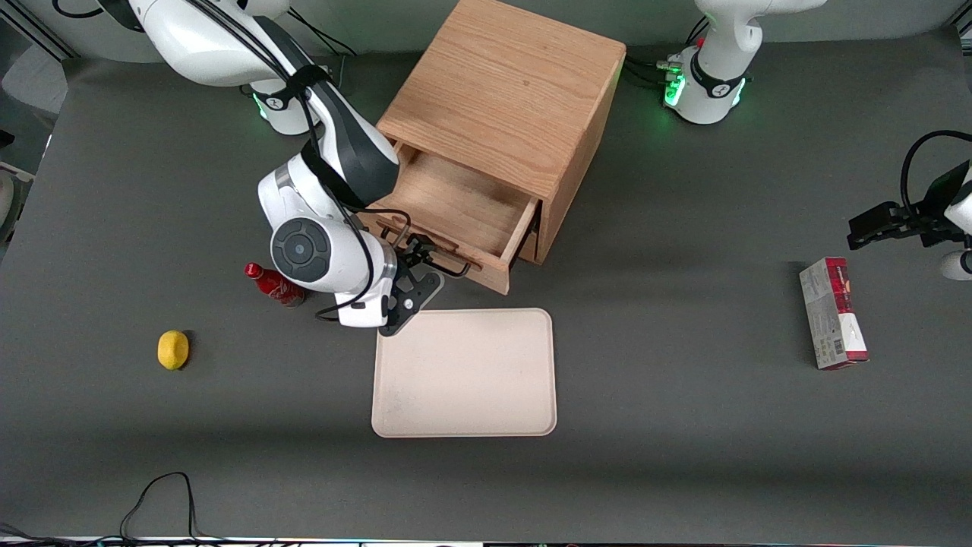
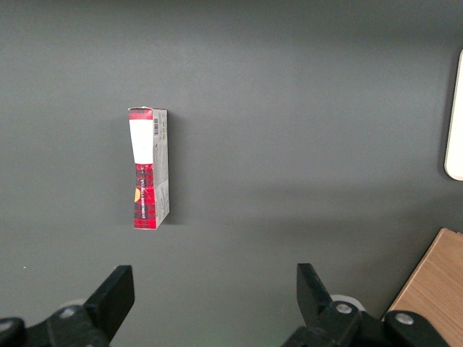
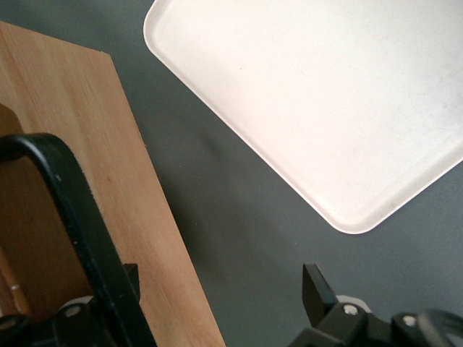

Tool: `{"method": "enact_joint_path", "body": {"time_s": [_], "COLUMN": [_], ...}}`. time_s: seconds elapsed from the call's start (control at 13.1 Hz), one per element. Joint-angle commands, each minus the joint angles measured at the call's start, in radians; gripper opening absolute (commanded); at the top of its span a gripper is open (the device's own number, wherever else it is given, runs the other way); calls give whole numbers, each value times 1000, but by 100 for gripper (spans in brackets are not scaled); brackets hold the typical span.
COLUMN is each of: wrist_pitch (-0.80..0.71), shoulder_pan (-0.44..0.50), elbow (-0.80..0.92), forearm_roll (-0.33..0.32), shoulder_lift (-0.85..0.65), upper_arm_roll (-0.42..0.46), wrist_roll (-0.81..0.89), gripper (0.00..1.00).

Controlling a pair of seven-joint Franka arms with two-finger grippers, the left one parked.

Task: Open upper drawer
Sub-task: 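Pull the upper drawer outward from the cabinet with the right gripper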

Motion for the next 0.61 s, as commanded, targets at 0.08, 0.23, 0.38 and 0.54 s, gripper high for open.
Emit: {"method": "enact_joint_path", "body": {"time_s": [0.08,0.23,0.38,0.54], "wrist_pitch": [-19,-48,-82,-110], "shoulder_pan": [-23,-25,-26,-32], "elbow": [55,80,107,126], "forearm_roll": [22,22,22,22], "shoulder_lift": [18,20,27,32], "upper_arm_roll": [5,5,5,5], "wrist_roll": [-34,-57,-73,-99], "gripper": [100,100,100,100]}}
